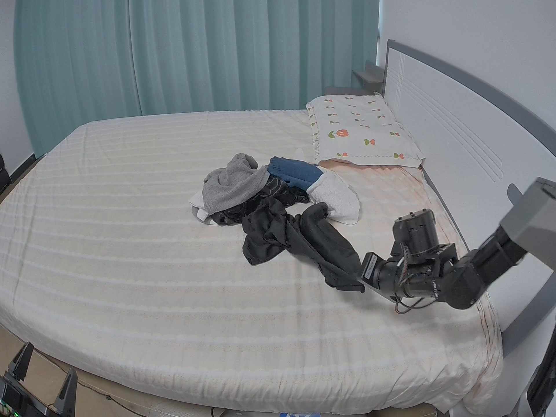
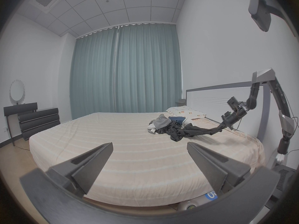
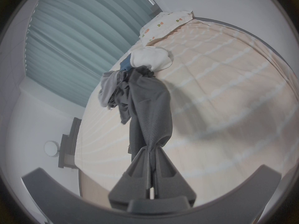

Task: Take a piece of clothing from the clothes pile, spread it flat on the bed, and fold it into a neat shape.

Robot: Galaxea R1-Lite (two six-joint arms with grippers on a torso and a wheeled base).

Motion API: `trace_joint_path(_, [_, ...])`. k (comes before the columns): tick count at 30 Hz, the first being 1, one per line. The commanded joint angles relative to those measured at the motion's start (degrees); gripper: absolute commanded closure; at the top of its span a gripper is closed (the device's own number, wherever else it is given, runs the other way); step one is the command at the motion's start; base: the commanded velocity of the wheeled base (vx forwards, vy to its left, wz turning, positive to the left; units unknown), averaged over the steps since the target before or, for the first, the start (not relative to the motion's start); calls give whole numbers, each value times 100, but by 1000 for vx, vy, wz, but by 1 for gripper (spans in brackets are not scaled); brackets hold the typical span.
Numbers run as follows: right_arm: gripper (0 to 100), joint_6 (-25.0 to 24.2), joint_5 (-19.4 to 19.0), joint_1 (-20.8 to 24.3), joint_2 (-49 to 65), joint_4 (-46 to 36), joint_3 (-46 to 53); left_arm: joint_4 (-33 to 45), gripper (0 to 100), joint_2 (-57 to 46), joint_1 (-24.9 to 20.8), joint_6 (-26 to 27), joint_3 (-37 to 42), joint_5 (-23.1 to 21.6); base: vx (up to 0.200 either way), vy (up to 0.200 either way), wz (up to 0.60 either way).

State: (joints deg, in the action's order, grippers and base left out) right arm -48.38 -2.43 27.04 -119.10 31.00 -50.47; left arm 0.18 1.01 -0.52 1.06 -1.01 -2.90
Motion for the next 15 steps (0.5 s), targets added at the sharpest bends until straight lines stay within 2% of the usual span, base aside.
trace_joint_path(1, [100,-39,-179,557,2163,600,1593,-9,0,66,-27,-124,92,-44,0,0,0])
trace_joint_path(5, [100,-31,-127,777,2515,609,1707,-62,0,-48,8,-18,-13,-35,0,0,0])
trace_joint_path(6, [100,-31,-83,812,2523,635,1672,-220,0,321,0,-220,-787,-26,0,0,0])
trace_joint_path(7, [100,-31,-74,812,2532,635,1654,-291,0,567,0,-379,-1120,-26,0,0,0])
trace_joint_path(8, [100,-31,-74,812,2532,635,1654,-291,0,567,0,-379,-1120,-26,0,0,0])
trace_joint_path(9, [100,-22,-30,829,2559,653,1549,-449,0,1762,0,-1275,-2307,-132,0,0,0])
trace_joint_path(10, [100,-31,-21,856,2567,653,1426,-440,0,2061,17,-1337,-2562,-202,0,0,0])
trace_joint_path(12, [100,-31,32,917,2611,653,1241,-440,0,2289,-27,-1064,-2579,-387,0,0,0])
trace_joint_path(13, [100,-4,128,935,2638,662,1057,-379,0,2685,-62,-695,-2500,-615,0,0,0])
trace_joint_path(14, [100,4,146,935,2647,662,1030,-370,0,2782,-62,-642,-2474,-642,0,0,0])
trace_joint_path(15, [100,48,225,935,2647,750,793,-370,0,3388,-62,-343,-2237,-703,0,0,0])
